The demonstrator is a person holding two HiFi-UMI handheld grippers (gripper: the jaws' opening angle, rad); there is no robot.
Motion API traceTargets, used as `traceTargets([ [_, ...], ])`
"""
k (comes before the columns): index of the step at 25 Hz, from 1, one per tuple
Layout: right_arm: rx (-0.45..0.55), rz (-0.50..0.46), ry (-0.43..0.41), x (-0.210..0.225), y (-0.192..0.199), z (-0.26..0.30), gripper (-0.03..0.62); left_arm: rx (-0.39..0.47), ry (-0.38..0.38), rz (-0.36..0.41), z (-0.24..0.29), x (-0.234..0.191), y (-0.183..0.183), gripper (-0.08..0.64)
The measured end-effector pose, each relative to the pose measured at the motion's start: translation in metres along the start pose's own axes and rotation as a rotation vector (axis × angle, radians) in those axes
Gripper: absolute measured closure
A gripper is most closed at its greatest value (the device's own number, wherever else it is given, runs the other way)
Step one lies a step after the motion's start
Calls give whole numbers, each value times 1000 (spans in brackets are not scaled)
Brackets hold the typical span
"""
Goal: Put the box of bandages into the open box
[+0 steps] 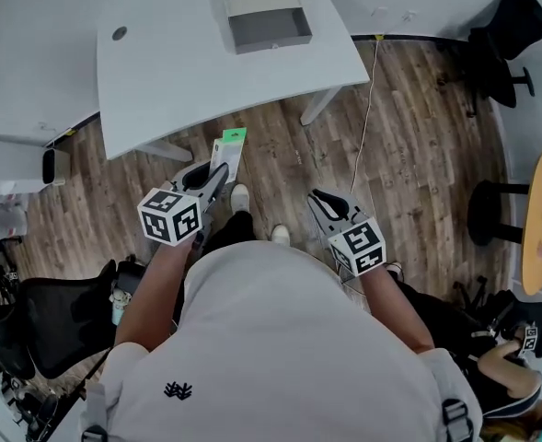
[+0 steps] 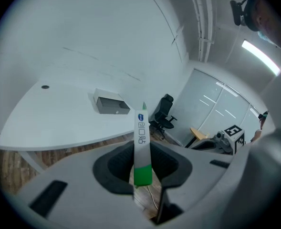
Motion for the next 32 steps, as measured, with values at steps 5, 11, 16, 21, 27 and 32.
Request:
traceTargets([
  [5, 25, 37, 75, 4, -34, 24, 552, -27, 54, 30, 20, -33, -39, 468],
  [11, 18, 61, 133, 3, -62, 56, 552, -58, 113, 72, 46, -73, -78, 468],
  [16, -4, 71, 146, 8, -70, 64, 552, -76, 122, 80, 73, -93, -104, 468],
  [21, 27, 64, 162, 44, -82, 72, 552, -76, 112, 105, 109, -102, -134, 468],
  [27, 59, 48, 125, 104, -99, 77, 552, -73, 61, 95, 157, -103, -171, 468],
  [32, 74, 34, 101, 158, -114, 80, 552, -76, 30, 98, 199, -98, -203, 468],
])
Point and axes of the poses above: the fingertips, and each gripper's own axes: z forward along the fingers, x to its right, y out of its underside, the point moved 10 cm from there along -z, backward along the fingers, and after that the axes turned 2 degrees about y, right-handed, at the moved point
